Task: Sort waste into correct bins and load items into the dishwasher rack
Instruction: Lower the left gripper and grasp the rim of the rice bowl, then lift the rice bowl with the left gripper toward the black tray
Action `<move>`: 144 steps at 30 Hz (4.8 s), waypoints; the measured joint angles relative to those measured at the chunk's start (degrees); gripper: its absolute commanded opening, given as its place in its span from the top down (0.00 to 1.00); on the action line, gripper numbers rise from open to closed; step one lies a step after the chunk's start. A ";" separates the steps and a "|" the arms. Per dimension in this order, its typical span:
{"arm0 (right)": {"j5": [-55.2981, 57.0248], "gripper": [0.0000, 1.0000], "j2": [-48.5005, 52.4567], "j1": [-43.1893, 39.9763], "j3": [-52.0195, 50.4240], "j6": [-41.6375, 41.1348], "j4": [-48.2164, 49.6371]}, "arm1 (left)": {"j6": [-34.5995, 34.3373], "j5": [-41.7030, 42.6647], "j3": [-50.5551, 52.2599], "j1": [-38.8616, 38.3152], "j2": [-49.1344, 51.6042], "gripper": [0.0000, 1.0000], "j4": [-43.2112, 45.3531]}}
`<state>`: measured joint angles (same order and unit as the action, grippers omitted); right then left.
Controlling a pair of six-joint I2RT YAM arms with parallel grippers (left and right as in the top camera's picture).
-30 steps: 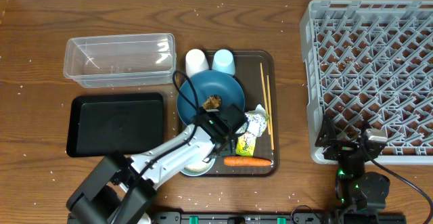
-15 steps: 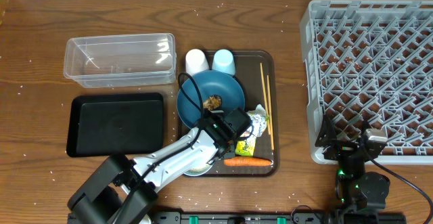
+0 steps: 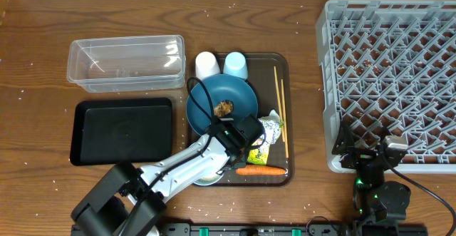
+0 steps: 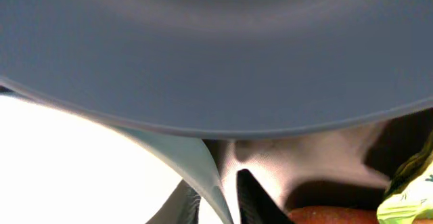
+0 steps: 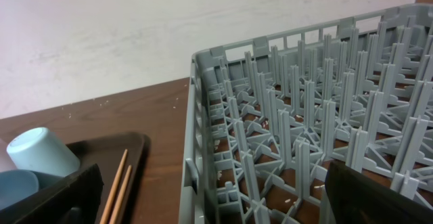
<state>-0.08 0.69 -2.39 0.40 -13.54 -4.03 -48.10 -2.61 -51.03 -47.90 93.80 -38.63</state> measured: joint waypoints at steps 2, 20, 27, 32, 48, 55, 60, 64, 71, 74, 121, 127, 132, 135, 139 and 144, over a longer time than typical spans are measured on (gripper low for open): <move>0.00 0.01 0.00 0.00 0.00 -0.02 0.00 | -0.09 0.07 0.00 -0.02 0.00 0.94 -0.02; 0.00 0.01 0.00 0.00 0.00 0.00 0.00 | 0.09 0.20 -1.25 -0.15 -1.77 0.94 -5.03; 0.00 0.01 0.00 0.00 0.00 0.00 0.00 | 0.02 1.53 -1.31 -0.15 -7.91 0.94 -5.07; 0.00 0.01 0.00 0.00 0.00 0.00 0.00 | 0.00 2.29 -1.31 0.52 -14.40 0.94 -5.09; 0.02 0.01 0.00 0.00 0.00 0.00 0.00 | 6.34 6.64 -1.70 18.10 -26.62 0.69 -10.38; 0.00 0.01 0.00 0.00 0.00 -0.02 0.00 | 3.74 9.90 -1.70 11.17 -18.95 0.58 -7.91; 0.00 0.01 0.00 0.00 0.00 0.00 0.00 | 0.94 10.36 -1.70 6.56 -11.04 0.58 -4.72; 0.00 0.01 0.00 0.00 0.00 0.00 0.00 | -0.81 10.19 -1.70 5.01 -5.38 0.58 -3.41; 0.00 0.01 0.00 0.00 0.00 0.00 0.00 | -2.78 5.86 -1.70 4.92 -1.40 0.58 -3.06; 0.00 0.01 0.00 0.00 0.00 0.00 0.00 | -3.02 3.74 -1.68 4.92 -1.09 0.58 -2.43; 0.00 0.01 0.00 0.00 0.00 0.00 0.00 | -5.14 3.58 -2.08 1.62 -0.48 0.94 -4.46; 0.00 0.01 0.00 0.00 0.00 -0.02 0.00 | -2.82 5.03 -2.08 1.77 -8.33 0.94 -4.48; 0.00 0.01 0.00 0.00 0.00 0.00 0.00 | 1.27 5.60 -2.08 4.96 -14.69 0.94 -4.66; 0.00 0.01 0.00 0.00 0.00 0.00 0.00 | 5.14 5.66 -2.08 8.96 -16.83 0.94 -4.63; 0.00 0.01 0.00 0.00 0.00 0.00 0.00 | 11.13 5.60 -2.08 16.83 -17.97 0.94 -4.37; 0.00 0.01 0.00 0.00 0.00 0.00 0.00 | 16.04 5.79 -2.08 27.96 -18.05 0.94 -2.62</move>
<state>-0.08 0.69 -2.39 0.40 -13.54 -4.03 -32.05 3.18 -53.10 -19.94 75.75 -41.25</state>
